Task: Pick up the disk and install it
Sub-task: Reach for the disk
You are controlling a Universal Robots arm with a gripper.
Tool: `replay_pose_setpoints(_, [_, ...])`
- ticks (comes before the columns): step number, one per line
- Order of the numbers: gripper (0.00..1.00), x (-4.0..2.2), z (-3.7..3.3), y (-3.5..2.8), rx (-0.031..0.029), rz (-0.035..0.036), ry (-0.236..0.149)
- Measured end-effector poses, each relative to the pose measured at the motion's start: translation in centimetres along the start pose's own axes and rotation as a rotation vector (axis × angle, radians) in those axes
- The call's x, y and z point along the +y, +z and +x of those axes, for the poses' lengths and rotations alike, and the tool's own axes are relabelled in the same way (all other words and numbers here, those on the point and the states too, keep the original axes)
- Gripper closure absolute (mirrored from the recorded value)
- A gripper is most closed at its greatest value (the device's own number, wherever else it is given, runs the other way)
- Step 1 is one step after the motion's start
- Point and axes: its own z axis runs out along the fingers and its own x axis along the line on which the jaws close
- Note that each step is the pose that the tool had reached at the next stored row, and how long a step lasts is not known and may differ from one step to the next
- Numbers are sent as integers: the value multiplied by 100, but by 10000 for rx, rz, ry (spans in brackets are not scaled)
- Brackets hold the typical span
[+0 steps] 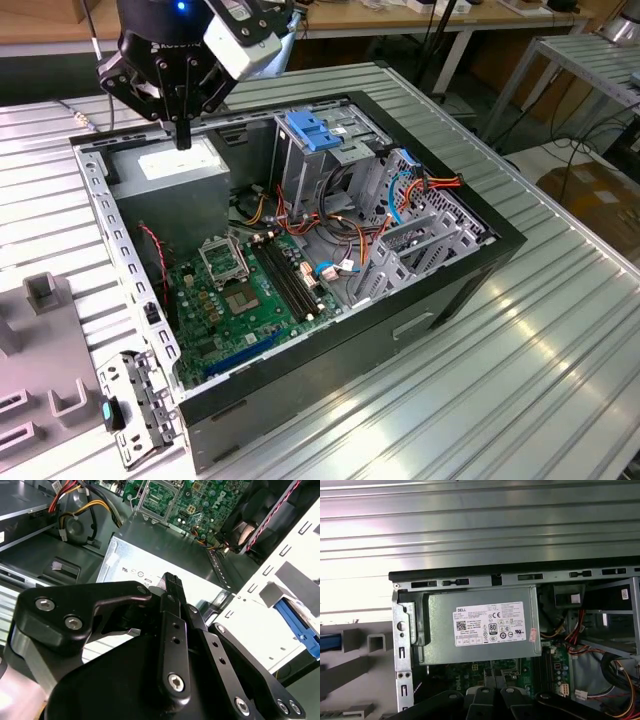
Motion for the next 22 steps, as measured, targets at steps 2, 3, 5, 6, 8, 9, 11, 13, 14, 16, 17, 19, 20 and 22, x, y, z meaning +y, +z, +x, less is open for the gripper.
replay_pose_setpoints(2, [89, -1, 9, 0, 0, 0, 0])
replay_pose_setpoints(3, [89, -1, 12, -1, 0, 0, 0])
replay_pose_setpoints(5, [89, -2, 21, -1, 0, 0, 0])
replay_pose_setpoints(6, [89, -2, 29, -1, 0, 0, 0])
replay_pose_setpoints(8, [89, -3, 37, -1, 0, 0, 0])
replay_pose_setpoints(9, [89, -3, 41, -1, 0, 0, 0])
replay_pose_setpoints(11, [89, -4, 48, -2, 0, 0, 1])
replay_pose_setpoints(13, [89, -4, 60, -2, 0, 1, 0])
replay_pose_setpoints(14, [89, -5, 63, -2, 0, 0, 1])
replay_pose_setpoints(16, [89, -5, 71, -2, 0, 0, 1])
replay_pose_setpoints(17, [89, -6, 75, -2, 0, 0, 0])
replay_pose_setpoints(19, [89, -6, 83, -2, 0, 0, 0])
replay_pose_setpoints(20, [89, -7, 91, -3, 0, 0, 0])
replay_pose_setpoints(22, [89, -7, 98, -3, 0, 0, 0])
